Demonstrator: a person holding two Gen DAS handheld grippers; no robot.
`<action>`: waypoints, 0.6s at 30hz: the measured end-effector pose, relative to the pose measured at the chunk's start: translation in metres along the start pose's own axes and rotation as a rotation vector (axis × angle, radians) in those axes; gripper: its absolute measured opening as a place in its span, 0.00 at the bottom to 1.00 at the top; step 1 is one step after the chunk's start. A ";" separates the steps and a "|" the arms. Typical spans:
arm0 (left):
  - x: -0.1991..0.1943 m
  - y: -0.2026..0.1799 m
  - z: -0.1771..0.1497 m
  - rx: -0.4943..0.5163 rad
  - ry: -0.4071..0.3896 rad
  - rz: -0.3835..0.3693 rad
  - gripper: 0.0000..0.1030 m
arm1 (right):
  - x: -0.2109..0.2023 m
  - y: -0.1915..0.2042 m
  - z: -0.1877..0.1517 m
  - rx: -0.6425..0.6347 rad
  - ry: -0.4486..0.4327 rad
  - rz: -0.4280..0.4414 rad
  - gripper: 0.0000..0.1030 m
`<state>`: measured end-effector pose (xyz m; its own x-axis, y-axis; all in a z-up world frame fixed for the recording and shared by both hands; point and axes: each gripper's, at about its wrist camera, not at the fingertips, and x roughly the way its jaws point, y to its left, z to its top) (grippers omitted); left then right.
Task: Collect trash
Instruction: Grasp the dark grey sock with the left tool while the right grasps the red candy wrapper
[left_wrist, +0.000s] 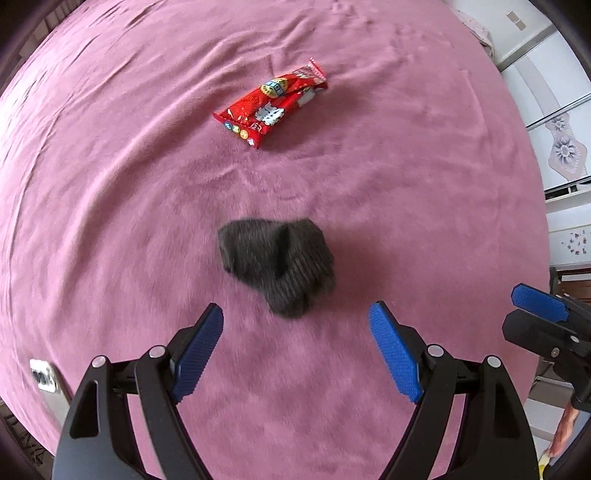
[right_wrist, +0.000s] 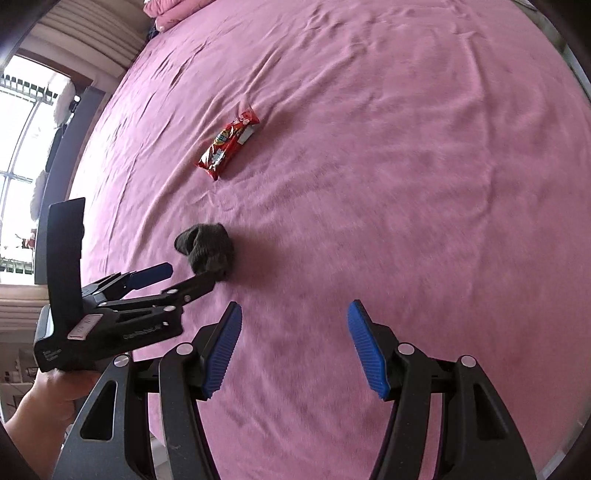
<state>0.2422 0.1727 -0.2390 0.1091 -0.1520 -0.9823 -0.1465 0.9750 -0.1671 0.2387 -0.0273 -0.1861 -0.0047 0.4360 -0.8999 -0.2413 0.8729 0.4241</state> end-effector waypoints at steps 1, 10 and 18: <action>0.005 0.001 0.003 0.000 0.007 -0.007 0.78 | 0.003 0.000 0.004 0.000 0.002 0.004 0.57; 0.021 0.024 0.019 -0.087 0.005 -0.090 0.42 | 0.040 0.018 0.053 -0.042 0.022 0.008 0.57; 0.000 0.069 0.020 -0.225 -0.068 -0.141 0.41 | 0.079 0.053 0.108 -0.071 0.028 0.042 0.57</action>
<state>0.2515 0.2435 -0.2488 0.2085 -0.2646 -0.9415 -0.3393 0.8833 -0.3234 0.3303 0.0772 -0.2241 -0.0429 0.4645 -0.8845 -0.3085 0.8359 0.4539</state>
